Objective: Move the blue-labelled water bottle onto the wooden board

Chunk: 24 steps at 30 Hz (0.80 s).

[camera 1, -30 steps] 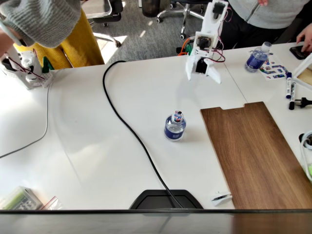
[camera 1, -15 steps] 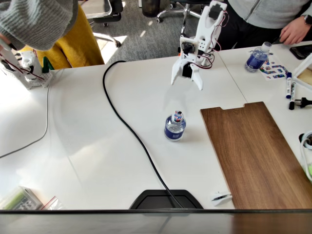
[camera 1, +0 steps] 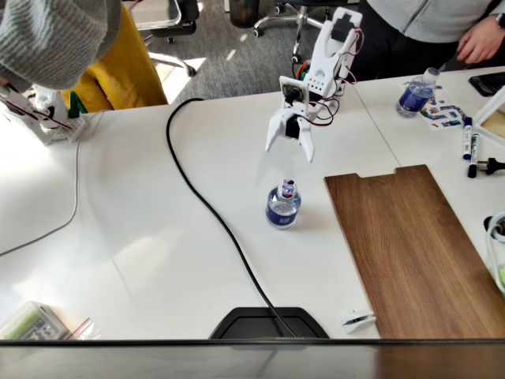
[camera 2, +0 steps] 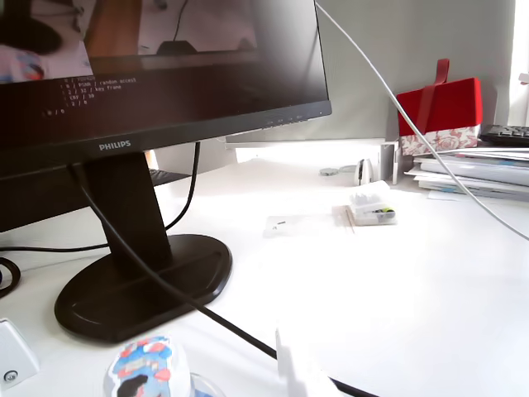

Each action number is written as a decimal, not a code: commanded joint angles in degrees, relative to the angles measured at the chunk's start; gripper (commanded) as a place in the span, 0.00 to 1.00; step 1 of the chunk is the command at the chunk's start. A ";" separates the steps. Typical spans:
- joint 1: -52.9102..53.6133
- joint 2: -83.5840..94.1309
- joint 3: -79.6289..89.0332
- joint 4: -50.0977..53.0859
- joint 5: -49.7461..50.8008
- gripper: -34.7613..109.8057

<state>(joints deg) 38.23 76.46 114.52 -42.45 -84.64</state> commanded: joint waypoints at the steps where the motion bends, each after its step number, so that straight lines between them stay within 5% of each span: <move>1: -0.18 0.97 -6.24 1.76 -0.62 0.53; 19: -2.72 5.36 -12.04 4.48 0.88 0.53; 24: -2.29 4.92 -11.69 13.27 -2.20 0.53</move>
<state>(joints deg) 35.42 77.87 104.94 -32.08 -84.99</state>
